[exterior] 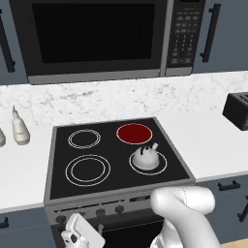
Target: Turn off the rear right burner of the stove.
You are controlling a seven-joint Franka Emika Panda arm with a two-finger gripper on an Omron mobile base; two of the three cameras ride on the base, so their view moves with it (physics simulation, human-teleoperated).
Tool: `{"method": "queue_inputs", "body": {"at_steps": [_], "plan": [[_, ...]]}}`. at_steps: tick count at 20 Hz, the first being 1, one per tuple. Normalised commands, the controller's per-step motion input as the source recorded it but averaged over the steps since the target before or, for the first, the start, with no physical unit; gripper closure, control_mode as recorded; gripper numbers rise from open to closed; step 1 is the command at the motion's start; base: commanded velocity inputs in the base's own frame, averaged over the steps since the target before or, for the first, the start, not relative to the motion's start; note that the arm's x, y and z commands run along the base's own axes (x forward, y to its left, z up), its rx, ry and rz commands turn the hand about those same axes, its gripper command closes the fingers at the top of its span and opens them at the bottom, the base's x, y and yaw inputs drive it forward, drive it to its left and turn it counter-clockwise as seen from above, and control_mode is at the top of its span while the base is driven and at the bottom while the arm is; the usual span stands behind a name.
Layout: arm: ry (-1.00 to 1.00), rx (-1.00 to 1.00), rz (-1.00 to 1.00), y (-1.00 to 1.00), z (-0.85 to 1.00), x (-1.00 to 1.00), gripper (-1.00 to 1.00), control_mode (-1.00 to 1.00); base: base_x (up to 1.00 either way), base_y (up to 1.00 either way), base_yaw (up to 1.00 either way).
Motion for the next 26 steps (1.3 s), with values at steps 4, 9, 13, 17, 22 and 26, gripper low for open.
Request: {"method": "queue_inputs", "body": {"at_steps": [4,9,13,17,22,26], "plan": [[-0.02,0.05,0.1,-0.19,-0.22,0.1,-1.0,-1.0,0.0,0.0,0.0],[0.0,0.1,0.18,-0.05,-0.19,0.06,-1.0,-1.0,0.0,0.0,0.0],[-0.01,0.25,0.21,-0.29,-0.04,0.17,-1.0,-1.0,0.0,0.0,0.0],[0.0,0.3,0.22,-0.43,-0.01,0.25,-1.0,-1.0,0.0,0.0,0.0],[0.0,0.04,0.1,-0.07,-0.03,0.2,-1.0,-1.0,0.0,0.0,0.0],[0.0,0.04,0.02,0.08,0.0,0.21,-1.0,-1.0,0.0,0.0,0.0]]}}
